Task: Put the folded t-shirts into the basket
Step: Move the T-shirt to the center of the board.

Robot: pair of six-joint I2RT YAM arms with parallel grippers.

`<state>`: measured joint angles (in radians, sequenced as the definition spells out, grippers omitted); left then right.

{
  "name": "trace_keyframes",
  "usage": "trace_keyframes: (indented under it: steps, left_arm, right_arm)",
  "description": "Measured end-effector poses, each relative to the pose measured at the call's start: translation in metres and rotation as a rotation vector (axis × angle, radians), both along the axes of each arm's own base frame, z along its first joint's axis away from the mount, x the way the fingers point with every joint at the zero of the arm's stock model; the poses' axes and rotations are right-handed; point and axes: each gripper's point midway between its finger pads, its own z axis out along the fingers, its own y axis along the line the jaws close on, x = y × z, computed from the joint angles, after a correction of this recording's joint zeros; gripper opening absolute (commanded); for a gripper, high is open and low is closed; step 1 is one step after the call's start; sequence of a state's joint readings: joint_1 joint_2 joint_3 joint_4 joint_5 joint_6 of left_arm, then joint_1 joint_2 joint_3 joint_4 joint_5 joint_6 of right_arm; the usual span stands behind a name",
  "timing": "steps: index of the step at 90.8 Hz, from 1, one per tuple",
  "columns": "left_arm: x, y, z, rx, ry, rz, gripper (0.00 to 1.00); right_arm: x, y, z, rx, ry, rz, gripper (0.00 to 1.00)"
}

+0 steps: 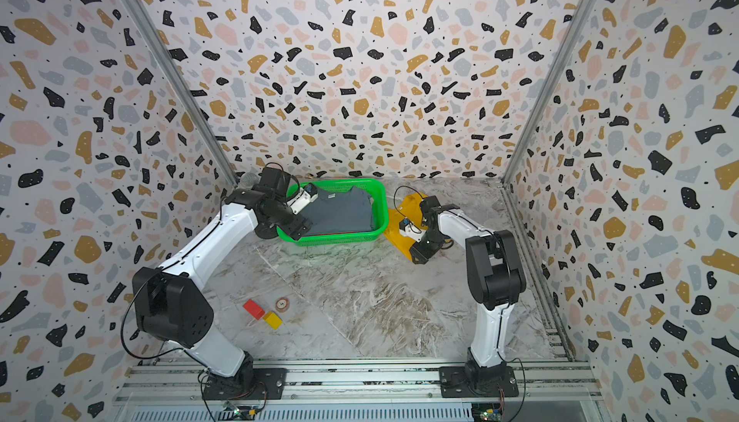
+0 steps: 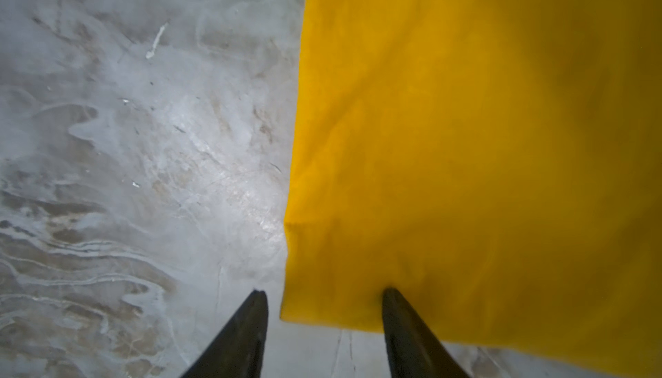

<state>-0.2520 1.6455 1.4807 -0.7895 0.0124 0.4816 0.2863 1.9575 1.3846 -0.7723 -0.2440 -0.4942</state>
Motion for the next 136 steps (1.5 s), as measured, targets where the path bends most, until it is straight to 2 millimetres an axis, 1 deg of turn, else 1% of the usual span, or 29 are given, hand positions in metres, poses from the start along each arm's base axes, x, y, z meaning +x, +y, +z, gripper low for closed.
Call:
trace_keyframes:
  steps: [6,10,15,21,31,39,53,57,62,69,75,83,93,98,103,111,117,123,130,136]
  left_arm:
    - [-0.002,0.001,-0.004,0.006,0.005,-0.001,0.93]
    - [-0.003,0.002,-0.005,0.01,0.006,-0.001,0.94]
    - [-0.006,0.003,-0.005,0.015,0.003,-0.001,0.94]
    - [-0.009,0.005,-0.004,0.02,-0.003,-0.003,0.94]
    - [-0.014,0.008,-0.004,0.035,-0.015,-0.011,0.94]
    - [-0.02,0.012,-0.007,0.053,-0.02,-0.015,0.94]
    - [-0.032,0.022,-0.019,0.099,-0.017,-0.017,0.95]
    - [-0.036,0.025,-0.022,0.112,-0.017,-0.016,0.95]
    - [-0.039,0.029,-0.024,0.128,-0.02,-0.014,0.96]
    - [-0.044,0.033,-0.024,0.143,-0.03,-0.008,0.96]
    - [-0.046,0.036,-0.021,0.153,-0.042,0.0,0.97]
    - [-0.046,0.04,-0.014,0.163,-0.067,0.014,0.97]
    - [-0.046,0.048,-0.008,0.177,-0.087,0.038,0.97]
    - [-0.045,0.052,-0.006,0.183,-0.089,0.054,0.97]
    - [-0.045,0.057,-0.006,0.187,-0.09,0.071,0.97]
    - [-0.046,0.063,-0.004,0.192,-0.093,0.094,0.98]
    - [-0.051,0.067,-0.005,0.195,-0.094,0.104,0.97]
    - [-0.056,0.069,-0.006,0.192,-0.092,0.109,0.97]
    - [-0.062,0.067,-0.008,0.177,-0.088,0.105,0.97]
    - [-0.065,0.062,-0.009,0.144,-0.081,0.094,0.95]
  right_arm:
    - [0.0,-0.001,-0.007,-0.009,0.017,0.001,0.35]
    - [0.002,-0.002,-0.008,-0.017,0.009,0.007,0.26]
    - [0.002,-0.004,-0.009,-0.028,0.008,0.003,0.18]
    - [0.0,-0.007,-0.011,-0.045,0.01,0.006,0.12]
    - [-0.012,-0.014,-0.011,-0.068,0.005,0.014,0.07]
    - [-0.036,-0.024,-0.011,-0.089,0.032,0.025,0.06]
    - [-0.097,-0.041,-0.009,-0.115,0.117,0.072,0.06]
    - [-0.114,-0.043,-0.009,-0.118,0.144,0.094,0.06]
    - [-0.134,-0.04,-0.009,-0.115,0.174,0.134,0.06]
    - [-0.156,-0.027,-0.008,-0.106,0.21,0.206,0.06]
    - [-0.17,-0.008,-0.008,-0.093,0.227,0.283,0.06]
    - [-0.185,0.028,-0.004,-0.063,0.248,0.394,0.07]
    - [-0.191,0.08,0.002,-0.012,0.254,0.501,0.1]
    - [-0.194,0.104,0.004,0.012,0.258,0.535,0.13]
    - [-0.197,0.129,0.008,0.049,0.258,0.563,0.2]
    - [-0.205,0.157,0.019,0.117,0.266,0.594,0.31]
    - [-0.209,0.166,0.029,0.159,0.267,0.604,0.38]
    - [-0.21,0.165,0.037,0.181,0.254,0.606,0.43]
    - [-0.211,0.154,0.049,0.2,0.226,0.596,0.46]
    - [-0.21,0.138,0.059,0.213,0.205,0.567,0.48]
